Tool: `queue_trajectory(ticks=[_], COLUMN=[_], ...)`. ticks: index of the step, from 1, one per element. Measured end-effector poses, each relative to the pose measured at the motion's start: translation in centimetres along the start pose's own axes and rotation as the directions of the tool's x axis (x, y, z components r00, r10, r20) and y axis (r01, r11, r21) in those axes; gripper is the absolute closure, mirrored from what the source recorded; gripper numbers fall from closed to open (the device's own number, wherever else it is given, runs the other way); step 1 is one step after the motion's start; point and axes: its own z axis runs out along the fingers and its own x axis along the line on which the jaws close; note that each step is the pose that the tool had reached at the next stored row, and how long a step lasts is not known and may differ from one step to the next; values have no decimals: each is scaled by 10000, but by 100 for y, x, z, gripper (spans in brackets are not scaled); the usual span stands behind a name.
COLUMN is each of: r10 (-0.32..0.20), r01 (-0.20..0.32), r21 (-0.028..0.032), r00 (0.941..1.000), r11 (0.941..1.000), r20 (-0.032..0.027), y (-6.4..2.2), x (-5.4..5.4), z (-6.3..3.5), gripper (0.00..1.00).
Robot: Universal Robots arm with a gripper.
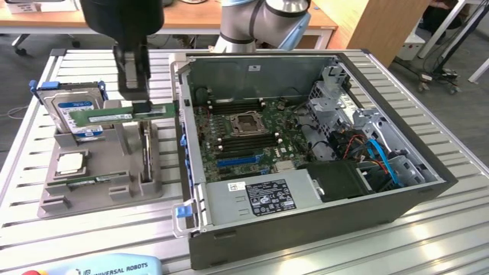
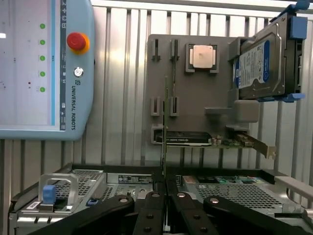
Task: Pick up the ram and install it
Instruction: 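Pick up the ram and move it above insertion slot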
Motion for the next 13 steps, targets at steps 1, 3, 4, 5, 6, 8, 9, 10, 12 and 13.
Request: queue_trajectory(ticks=[1,3,4,5,6,8,9,10,12,13], r10=[1,2,0,-1,1,2,1,0,2,2], r01=[-1,-2,0,1,-1,-2,-1,0,-2,-2], r21=[-1,0,1,1,0,-1,0,0,-1,-1], r00=[10000,10000,10000,10000,10000,10000,10000,10000,10000,10000], r11=[10000,10000,10000,10000,10000,10000,10000,10000,10000,10000], r20=[0,0,1,1,0,0,1,1,0,-1], y=[-40,-128,-174,-219,-263,-352,-398,-447,-536,-581], x=[0,2,3,4,5,7,8,9,11,12], z=[-2,-4,-5,-7,-9,-12,-13,-14,-17,-19], gripper=[89,89,89,89,89,89,89,89,89,89])
